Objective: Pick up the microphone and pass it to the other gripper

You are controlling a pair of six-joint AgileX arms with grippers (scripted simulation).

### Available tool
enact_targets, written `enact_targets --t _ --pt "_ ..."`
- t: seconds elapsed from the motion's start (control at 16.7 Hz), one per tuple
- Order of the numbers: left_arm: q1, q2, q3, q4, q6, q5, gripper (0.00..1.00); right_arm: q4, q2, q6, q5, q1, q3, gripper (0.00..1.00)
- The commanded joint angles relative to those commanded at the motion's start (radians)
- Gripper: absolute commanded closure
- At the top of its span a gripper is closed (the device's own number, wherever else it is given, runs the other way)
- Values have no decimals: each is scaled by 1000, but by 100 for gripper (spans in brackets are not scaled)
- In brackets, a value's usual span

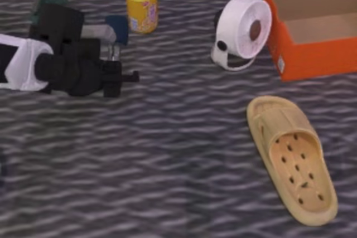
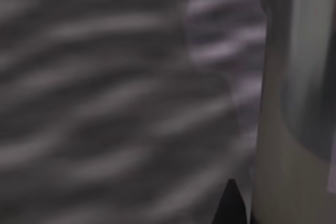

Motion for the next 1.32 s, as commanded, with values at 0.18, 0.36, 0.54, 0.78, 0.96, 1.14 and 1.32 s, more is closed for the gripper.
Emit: enact_targets --t 0.18,0.36,0.54,0.78,0.96,1.14,1.32 --pt "12 -58 -78 279 42 105 100 0 0 0 0 0 0 0" --pt "24 -130 -156 551 85 207 100 0 0 0 0 0 0 0" --pt "34 -201 -217 763 125 294 100 0 0 0 0 0 0 0" --pt "43 -269 -262 903 158 359 100 0 0 0 0 0 0 0" --pt "44 -274 -264 911 160 363 100 0 0 0 0 0 0 0" --pt "36 -270 -260 909 161 358 100 0 0 0 0 0 0 0" --pt "-28 -275 -266 920 160 288 100 0 0 0 0 0 0 0"
